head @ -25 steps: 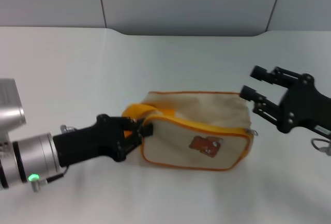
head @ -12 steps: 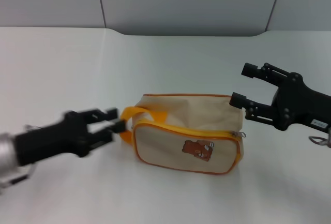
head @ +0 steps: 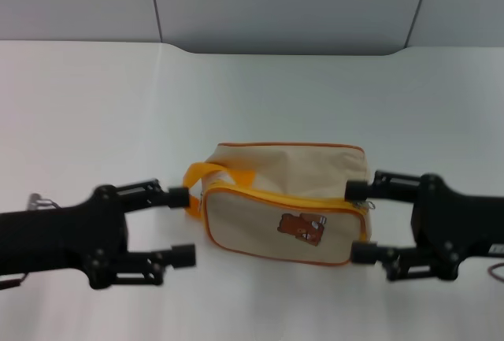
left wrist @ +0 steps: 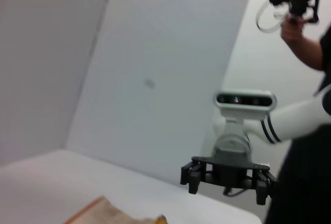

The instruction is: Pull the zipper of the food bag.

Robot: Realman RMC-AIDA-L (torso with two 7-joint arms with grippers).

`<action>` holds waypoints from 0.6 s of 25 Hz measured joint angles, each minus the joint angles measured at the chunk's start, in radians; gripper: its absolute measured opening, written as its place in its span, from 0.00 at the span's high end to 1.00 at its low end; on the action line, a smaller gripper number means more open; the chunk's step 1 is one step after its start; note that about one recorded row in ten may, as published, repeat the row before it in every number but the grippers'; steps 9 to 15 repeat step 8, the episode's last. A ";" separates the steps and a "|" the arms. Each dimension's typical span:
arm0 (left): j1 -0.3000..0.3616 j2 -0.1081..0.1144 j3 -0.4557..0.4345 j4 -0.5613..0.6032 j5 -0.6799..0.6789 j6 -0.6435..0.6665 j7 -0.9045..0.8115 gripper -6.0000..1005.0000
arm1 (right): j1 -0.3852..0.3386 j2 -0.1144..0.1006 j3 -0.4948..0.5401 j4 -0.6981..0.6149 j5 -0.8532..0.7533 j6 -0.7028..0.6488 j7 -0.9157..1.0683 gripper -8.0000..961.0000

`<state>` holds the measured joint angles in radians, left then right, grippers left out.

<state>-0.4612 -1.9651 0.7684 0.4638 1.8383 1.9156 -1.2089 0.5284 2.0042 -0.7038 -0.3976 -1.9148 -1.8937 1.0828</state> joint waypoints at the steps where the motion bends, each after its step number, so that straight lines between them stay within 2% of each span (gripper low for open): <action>1: -0.007 -0.004 0.001 0.000 0.017 -0.005 0.001 0.32 | 0.000 0.000 0.000 0.000 0.000 0.000 0.000 0.17; 4: -0.018 -0.010 0.001 0.001 0.048 -0.020 0.009 0.27 | -0.001 0.019 0.000 -0.010 -0.042 0.014 -0.013 0.17; 8: -0.021 -0.012 0.002 0.001 0.057 -0.022 0.024 0.27 | -0.001 0.026 0.000 -0.011 -0.043 0.022 -0.020 0.17; 15: -0.021 -0.012 0.002 0.001 0.057 -0.022 0.024 0.27 | -0.001 0.026 0.000 -0.011 -0.043 0.022 -0.020 0.17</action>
